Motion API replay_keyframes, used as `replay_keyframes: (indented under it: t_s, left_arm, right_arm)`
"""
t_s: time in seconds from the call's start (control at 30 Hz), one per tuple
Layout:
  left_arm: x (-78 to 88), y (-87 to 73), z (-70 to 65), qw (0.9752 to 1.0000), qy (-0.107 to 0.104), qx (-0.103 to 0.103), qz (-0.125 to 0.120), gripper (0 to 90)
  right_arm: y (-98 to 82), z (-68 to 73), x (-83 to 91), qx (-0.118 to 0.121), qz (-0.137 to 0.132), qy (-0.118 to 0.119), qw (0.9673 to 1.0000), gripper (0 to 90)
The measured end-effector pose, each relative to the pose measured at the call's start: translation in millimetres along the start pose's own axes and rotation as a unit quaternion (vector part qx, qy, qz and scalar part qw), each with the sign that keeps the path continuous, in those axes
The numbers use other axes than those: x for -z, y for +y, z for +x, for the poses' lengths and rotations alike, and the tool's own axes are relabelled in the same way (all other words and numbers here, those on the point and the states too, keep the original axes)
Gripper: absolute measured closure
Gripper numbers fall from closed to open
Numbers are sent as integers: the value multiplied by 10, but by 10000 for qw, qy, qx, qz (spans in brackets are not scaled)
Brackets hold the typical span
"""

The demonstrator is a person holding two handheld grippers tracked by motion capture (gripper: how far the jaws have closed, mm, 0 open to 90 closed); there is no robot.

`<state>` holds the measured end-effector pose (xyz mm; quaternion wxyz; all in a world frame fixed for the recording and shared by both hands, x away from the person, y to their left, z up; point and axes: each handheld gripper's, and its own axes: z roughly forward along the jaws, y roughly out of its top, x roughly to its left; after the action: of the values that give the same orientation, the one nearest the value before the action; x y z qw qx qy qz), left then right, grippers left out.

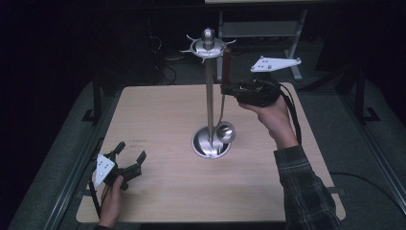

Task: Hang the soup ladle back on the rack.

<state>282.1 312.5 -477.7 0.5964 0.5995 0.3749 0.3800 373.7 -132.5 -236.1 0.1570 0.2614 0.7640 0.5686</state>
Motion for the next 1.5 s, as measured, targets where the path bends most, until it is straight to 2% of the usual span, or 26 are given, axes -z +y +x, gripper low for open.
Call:
replay_keyframes:
  t_s: [0.3, 0.63, 0.83, 0.97, 1.5]
  left_arm:
    - [0, 0, 0, 10000, 1, 1, -1, 106]
    - [-2, -1, -3, 10000, 1, -6, -11, 106]
    - [-2, -1, -2, 10000, 2, -5, -11, 106]
    - [-3, -1, -4, 10000, 2, 4, -19, 106]
    - [4, -1, 4, 10000, 1, -59, 27, 106]
  right_arm:
    - [2, -10, 32, 1, -96, -26, 9999, 647]
    - [-123, -17, 104, -139, 55, -174, 9997, 479]
    - [-308, -49, 187, -247, 72, -373, 9990, 396]
    - [-391, -67, 217, -307, 92, -438, 9985, 376]
    - [-1035, -141, 361, -667, 310, -675, 9950, 315]
